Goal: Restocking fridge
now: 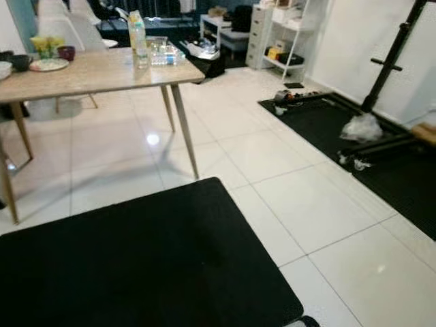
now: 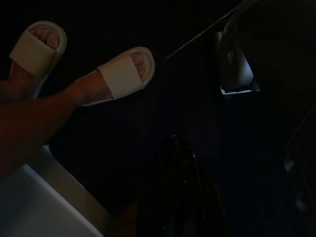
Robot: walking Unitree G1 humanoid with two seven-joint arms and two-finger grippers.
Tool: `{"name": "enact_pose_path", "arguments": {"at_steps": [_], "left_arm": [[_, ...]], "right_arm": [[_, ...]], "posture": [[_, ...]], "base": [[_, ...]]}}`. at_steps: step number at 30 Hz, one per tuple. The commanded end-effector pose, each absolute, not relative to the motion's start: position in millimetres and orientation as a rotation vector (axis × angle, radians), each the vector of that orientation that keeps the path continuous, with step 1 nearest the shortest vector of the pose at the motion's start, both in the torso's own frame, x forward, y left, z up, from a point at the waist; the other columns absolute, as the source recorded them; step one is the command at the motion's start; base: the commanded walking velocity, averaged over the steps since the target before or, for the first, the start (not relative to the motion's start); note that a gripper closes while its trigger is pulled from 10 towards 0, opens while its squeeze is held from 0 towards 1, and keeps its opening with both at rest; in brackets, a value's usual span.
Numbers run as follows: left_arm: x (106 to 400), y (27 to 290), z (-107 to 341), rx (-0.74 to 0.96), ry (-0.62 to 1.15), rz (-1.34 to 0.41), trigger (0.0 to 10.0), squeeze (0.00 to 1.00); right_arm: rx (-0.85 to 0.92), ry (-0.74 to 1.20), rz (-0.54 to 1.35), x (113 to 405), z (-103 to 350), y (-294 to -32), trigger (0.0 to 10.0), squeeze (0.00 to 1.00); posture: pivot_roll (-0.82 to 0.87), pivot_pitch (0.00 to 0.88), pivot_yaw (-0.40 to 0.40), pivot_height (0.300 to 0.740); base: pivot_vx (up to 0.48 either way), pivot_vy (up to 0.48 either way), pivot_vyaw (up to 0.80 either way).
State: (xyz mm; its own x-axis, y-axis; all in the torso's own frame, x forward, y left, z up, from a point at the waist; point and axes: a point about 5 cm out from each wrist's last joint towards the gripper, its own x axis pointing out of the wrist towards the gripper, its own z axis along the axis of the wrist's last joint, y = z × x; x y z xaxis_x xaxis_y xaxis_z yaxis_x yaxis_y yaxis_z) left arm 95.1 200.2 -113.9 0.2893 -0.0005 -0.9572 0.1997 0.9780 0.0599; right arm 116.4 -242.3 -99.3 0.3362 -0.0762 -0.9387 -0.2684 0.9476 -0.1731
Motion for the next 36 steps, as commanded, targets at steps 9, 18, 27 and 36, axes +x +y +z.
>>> {"name": "enact_pose_path", "arguments": {"at_steps": [9,18,27,36], "left_arm": [[125.8,180.8,-107.3,0.142,1.143,-0.163,10.0,0.00],[125.3,182.3,-107.3,0.146,1.144,-0.163,10.0,0.00],[124.3,194.5,-105.9,0.161,1.148,-0.154,10.0,0.00],[126.4,192.6,-105.5,0.162,1.141,-0.159,10.0,0.00]], "right_arm": [[-0.327,1.215,0.116,121.1,-96.7,-246.6,10.0,0.00],[-0.327,1.217,0.119,120.1,-97.2,-246.1,10.0,0.00],[-0.332,1.223,0.124,117.4,-98.1,-245.5,10.0,0.00],[-0.334,1.227,0.099,115.9,-96.5,-253.0,10.0,0.00]], "posture": [[-0.02,0.000,-0.041,0.740],[-0.02,0.000,-0.040,0.740],[-0.02,0.000,-0.038,0.740],[-0.02,0.000,-0.032,0.740]], "base": [[0.279,0.000,0.00],[0.279,0.000,0.00],[0.278,0.000,0.00],[0.277,0.000,0.00]]}}
